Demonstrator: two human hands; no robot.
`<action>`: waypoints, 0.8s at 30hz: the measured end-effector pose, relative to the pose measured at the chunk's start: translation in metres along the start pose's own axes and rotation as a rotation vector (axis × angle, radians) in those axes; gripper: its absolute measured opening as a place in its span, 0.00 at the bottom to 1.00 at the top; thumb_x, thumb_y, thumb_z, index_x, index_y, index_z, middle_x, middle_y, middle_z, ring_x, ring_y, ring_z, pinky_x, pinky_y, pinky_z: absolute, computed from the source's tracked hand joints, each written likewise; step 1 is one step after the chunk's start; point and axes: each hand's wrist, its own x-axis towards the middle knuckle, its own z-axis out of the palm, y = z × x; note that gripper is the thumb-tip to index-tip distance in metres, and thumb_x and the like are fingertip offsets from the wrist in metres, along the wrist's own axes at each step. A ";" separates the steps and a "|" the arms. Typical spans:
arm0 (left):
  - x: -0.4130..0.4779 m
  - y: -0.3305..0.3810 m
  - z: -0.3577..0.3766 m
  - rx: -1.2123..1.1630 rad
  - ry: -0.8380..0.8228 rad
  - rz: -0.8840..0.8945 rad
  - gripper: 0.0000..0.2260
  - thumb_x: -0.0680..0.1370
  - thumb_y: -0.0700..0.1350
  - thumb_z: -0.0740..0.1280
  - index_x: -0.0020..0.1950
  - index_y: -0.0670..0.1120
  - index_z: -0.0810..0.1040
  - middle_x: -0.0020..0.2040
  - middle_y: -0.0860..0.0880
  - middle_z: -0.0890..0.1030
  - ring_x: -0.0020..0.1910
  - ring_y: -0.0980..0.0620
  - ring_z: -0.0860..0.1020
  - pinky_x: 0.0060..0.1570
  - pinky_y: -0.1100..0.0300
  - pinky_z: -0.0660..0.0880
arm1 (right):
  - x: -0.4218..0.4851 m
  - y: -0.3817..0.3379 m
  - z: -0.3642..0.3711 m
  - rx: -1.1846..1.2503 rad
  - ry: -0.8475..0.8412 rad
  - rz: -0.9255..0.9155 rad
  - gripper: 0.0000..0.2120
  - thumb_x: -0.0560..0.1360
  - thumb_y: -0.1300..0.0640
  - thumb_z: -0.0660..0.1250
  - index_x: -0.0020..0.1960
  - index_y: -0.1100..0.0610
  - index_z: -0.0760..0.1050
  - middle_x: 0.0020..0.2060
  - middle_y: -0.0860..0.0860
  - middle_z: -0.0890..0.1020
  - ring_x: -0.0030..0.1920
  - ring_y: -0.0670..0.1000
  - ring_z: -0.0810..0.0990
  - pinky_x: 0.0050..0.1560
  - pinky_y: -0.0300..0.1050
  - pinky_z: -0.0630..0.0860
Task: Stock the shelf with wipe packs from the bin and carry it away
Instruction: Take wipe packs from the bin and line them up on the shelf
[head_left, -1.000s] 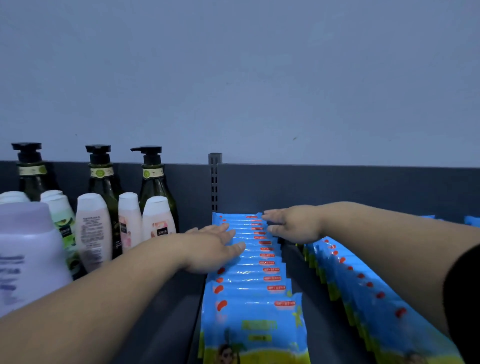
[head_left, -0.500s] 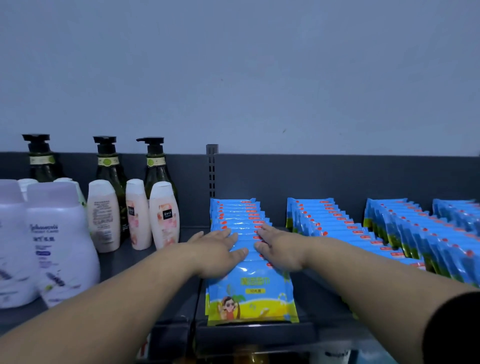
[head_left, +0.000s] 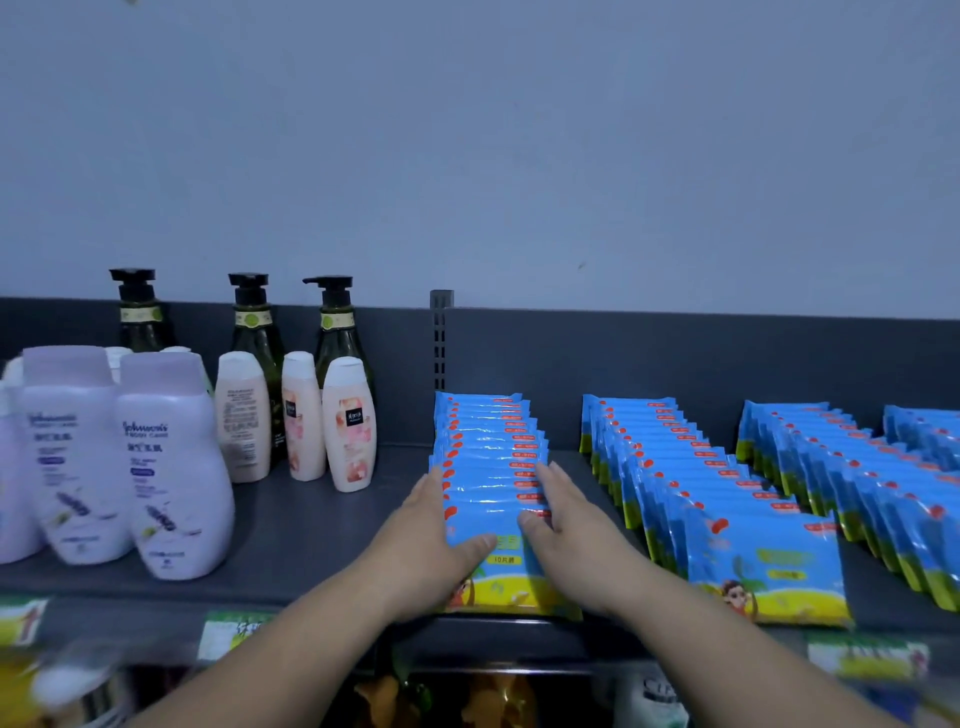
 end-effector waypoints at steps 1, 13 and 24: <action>-0.001 0.001 -0.001 -0.002 -0.019 -0.005 0.31 0.76 0.52 0.68 0.74 0.53 0.56 0.58 0.60 0.67 0.54 0.62 0.70 0.51 0.72 0.65 | 0.000 0.001 0.001 0.005 -0.009 0.008 0.25 0.82 0.56 0.55 0.77 0.54 0.51 0.76 0.47 0.56 0.71 0.46 0.63 0.55 0.27 0.57; 0.000 0.000 -0.003 0.119 -0.078 0.011 0.30 0.81 0.55 0.58 0.78 0.51 0.48 0.77 0.59 0.47 0.68 0.64 0.61 0.61 0.70 0.59 | 0.000 0.006 0.005 -0.004 -0.076 -0.019 0.26 0.83 0.51 0.51 0.78 0.52 0.47 0.76 0.41 0.45 0.69 0.35 0.52 0.61 0.27 0.52; 0.018 -0.010 -0.002 0.307 -0.119 0.009 0.31 0.80 0.59 0.55 0.79 0.46 0.49 0.79 0.53 0.47 0.77 0.55 0.51 0.73 0.61 0.52 | 0.006 0.012 0.012 -0.166 -0.034 -0.015 0.26 0.83 0.49 0.50 0.79 0.53 0.49 0.78 0.46 0.46 0.77 0.42 0.45 0.73 0.37 0.47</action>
